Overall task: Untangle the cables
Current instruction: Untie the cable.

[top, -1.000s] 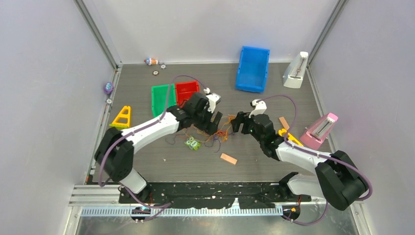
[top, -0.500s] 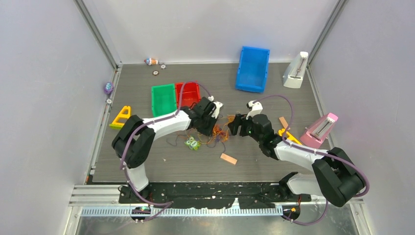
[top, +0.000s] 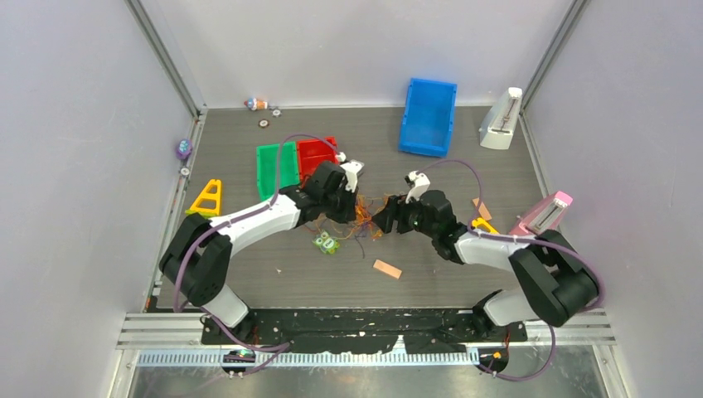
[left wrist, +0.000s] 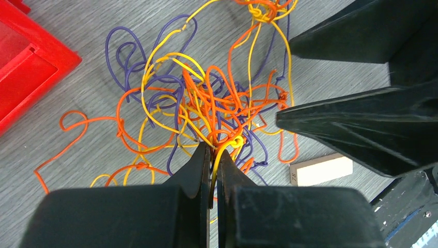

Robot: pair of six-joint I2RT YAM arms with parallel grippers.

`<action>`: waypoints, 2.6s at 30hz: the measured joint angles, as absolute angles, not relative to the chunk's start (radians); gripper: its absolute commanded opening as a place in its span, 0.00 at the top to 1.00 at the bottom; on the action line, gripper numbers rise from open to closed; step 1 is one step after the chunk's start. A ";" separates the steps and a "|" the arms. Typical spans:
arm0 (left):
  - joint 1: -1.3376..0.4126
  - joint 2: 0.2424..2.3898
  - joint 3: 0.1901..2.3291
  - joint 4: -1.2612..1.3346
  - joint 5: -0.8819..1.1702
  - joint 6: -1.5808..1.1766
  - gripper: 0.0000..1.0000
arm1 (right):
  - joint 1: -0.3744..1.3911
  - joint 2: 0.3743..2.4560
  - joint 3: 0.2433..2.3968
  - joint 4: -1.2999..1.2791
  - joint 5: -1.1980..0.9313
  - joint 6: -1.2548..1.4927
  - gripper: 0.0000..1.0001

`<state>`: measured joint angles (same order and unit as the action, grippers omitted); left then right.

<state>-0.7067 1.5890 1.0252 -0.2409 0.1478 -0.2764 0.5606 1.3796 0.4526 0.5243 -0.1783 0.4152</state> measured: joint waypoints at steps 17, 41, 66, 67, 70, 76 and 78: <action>-0.689 1.624 1.025 -0.213 0.181 -0.331 1.00 | 0.561 1.650 0.588 0.535 -0.303 0.550 0.94; -0.477 1.138 0.673 -0.207 -0.131 -0.509 1.00 | 0.394 1.155 0.457 0.074 0.456 0.654 0.95; -0.487 1.048 0.601 -0.070 0.214 -0.369 1.00 | 0.404 1.007 0.241 0.582 -0.027 0.449 0.16; -0.488 1.050 0.601 -0.068 0.216 -0.362 1.00 | 0.411 1.018 0.242 0.595 -0.043 0.443 0.16; -0.493 1.062 0.601 -0.072 0.221 -0.336 1.00 | 0.454 1.063 0.258 0.616 -0.080 0.417 0.16; -0.513 1.068 0.600 -0.069 0.209 -0.287 1.00 | 0.538 1.195 0.347 0.621 -0.139 0.369 0.15; -0.527 1.066 0.590 -0.056 0.198 -0.270 1.00 | 0.558 1.231 0.375 0.621 -0.151 0.360 0.15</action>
